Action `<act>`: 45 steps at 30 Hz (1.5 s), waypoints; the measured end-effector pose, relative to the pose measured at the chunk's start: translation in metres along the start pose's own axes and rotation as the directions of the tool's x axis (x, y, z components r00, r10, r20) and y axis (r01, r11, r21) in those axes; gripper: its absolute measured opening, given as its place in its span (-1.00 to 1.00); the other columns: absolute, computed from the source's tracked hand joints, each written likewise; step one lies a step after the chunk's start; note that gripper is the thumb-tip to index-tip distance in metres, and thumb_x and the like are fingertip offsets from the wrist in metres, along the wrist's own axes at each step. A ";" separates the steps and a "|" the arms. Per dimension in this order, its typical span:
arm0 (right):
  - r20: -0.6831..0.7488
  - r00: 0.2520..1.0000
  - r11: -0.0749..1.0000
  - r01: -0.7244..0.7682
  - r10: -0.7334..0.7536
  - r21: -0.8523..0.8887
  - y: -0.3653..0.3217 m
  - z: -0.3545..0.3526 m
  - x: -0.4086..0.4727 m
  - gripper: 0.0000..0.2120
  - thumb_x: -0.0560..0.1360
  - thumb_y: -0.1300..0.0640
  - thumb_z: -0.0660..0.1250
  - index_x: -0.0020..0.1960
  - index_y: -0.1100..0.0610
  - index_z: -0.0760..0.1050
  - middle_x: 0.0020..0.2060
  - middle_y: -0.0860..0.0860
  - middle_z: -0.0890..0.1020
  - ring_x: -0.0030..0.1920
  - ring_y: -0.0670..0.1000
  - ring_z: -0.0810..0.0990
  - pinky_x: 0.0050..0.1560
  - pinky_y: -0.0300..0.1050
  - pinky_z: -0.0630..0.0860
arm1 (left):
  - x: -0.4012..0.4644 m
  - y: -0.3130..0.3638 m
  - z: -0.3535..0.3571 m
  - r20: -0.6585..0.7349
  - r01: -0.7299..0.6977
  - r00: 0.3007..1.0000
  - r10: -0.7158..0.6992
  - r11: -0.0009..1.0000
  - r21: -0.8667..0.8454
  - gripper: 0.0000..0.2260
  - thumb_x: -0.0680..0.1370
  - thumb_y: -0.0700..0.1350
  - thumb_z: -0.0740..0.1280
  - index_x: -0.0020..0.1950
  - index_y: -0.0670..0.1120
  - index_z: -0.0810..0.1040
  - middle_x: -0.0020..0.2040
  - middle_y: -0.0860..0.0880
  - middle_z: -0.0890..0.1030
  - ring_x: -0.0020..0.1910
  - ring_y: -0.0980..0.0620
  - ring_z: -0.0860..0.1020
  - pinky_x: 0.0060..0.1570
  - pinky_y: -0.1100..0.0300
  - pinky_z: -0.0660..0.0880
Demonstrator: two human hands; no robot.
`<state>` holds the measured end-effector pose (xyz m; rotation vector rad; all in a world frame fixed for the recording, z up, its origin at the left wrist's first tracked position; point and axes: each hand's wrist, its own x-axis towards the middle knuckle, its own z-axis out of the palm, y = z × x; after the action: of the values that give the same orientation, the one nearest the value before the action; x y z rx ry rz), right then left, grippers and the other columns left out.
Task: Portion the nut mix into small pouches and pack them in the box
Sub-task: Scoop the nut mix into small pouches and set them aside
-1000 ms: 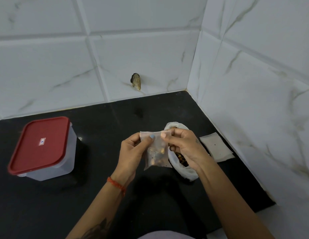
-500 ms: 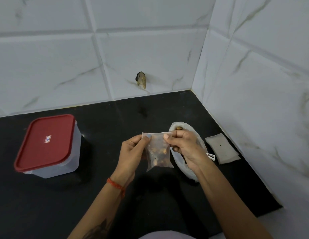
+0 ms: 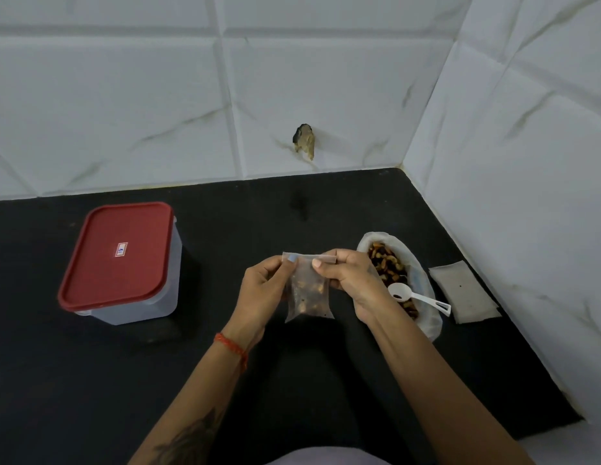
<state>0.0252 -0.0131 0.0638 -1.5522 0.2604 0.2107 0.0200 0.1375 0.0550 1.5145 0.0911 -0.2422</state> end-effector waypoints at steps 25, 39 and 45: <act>-0.119 0.991 0.922 0.009 -0.060 -0.387 0.015 0.125 0.177 -0.83 0.55 0.11 0.31 -0.05 0.16 0.63 -0.34 -0.05 0.59 -0.36 -0.18 0.51 -0.16 -0.28 0.50 | 0.143 -0.029 -0.087 -0.673 0.189 0.740 0.007 0.958 0.217 -0.83 0.58 -0.13 0.25 -0.04 -0.17 0.61 -0.09 -0.11 0.64 -0.08 -0.05 0.58 -0.07 0.10 0.52; 0.076 0.910 0.632 0.341 -0.407 -0.696 0.031 0.136 0.189 -0.65 0.60 0.14 0.19 0.34 0.24 0.42 0.29 0.17 0.47 0.32 0.12 0.40 0.31 -0.13 0.29 | 0.148 -0.049 -0.089 -0.448 -0.004 0.776 0.444 0.714 0.701 -0.72 0.59 -0.23 0.22 0.30 -0.21 0.48 0.28 -0.18 0.46 0.26 -0.11 0.46 0.25 0.03 0.43; 0.340 0.859 0.498 0.502 -0.383 -0.707 0.049 0.126 0.166 -0.62 0.60 0.25 0.14 0.40 0.29 0.33 0.43 0.21 0.33 0.47 0.13 0.23 0.48 -0.10 0.09 | 0.133 -0.069 -0.089 -0.133 -0.101 0.910 0.392 0.521 0.848 -0.59 0.66 -0.06 -0.02 0.45 -0.16 0.33 0.46 -0.17 0.32 0.51 -0.15 0.15 0.49 -0.07 0.04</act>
<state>0.1736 0.1079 -0.0325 -2.4144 -0.4356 0.0019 0.1426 0.2100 -0.0453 2.5066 -0.0057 0.2563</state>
